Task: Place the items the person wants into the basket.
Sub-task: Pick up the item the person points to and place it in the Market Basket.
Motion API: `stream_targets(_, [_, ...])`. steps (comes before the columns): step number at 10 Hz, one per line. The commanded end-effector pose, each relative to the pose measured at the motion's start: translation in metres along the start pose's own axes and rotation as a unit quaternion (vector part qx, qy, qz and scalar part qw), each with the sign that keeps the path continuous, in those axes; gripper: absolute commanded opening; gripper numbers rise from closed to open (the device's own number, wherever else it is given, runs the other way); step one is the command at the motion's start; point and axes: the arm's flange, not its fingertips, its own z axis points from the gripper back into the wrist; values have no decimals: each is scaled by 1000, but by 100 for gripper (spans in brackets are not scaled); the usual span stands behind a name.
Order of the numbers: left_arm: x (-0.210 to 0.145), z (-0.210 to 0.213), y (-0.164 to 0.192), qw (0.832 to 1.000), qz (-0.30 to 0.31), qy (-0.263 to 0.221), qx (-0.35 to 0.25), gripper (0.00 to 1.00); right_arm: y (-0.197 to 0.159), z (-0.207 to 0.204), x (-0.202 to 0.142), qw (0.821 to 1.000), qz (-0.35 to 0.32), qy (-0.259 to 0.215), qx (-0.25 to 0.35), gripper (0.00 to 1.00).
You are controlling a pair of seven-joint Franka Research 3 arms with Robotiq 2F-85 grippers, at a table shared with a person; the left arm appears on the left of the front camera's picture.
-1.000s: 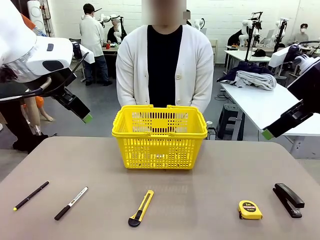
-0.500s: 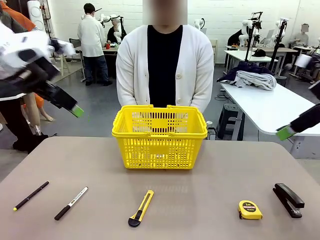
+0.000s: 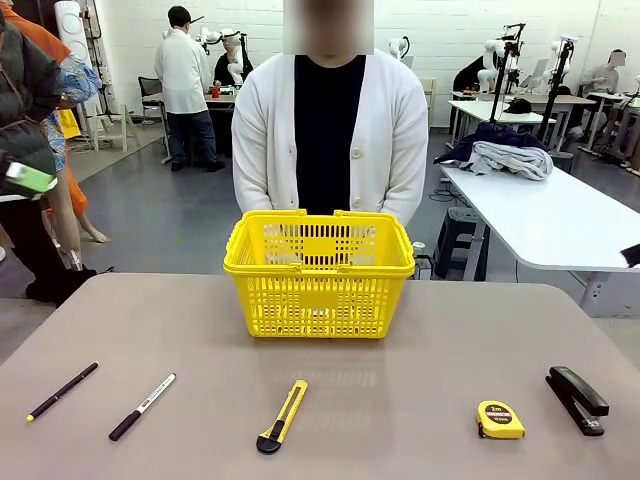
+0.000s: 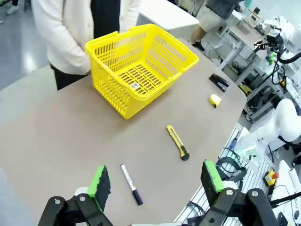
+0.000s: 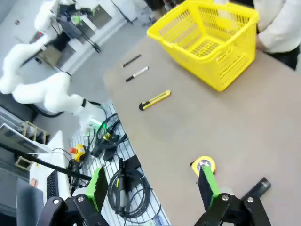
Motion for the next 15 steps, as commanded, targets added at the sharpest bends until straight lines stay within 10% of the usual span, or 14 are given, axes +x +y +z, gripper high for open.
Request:
stream_targets(1, [-25,31,6,1000,-9,-6,3,100,1,30,-25,999,9,-36,-22,100])
stream_targets(7, [-87,89,16,998,35,-26,42,100,50,124,-120,983,-16,-133,-123,100])
stream_targets(15, [-88,91,16,998,47,-24,47,100,57,140,-131,981,-36,-132,-140,100])
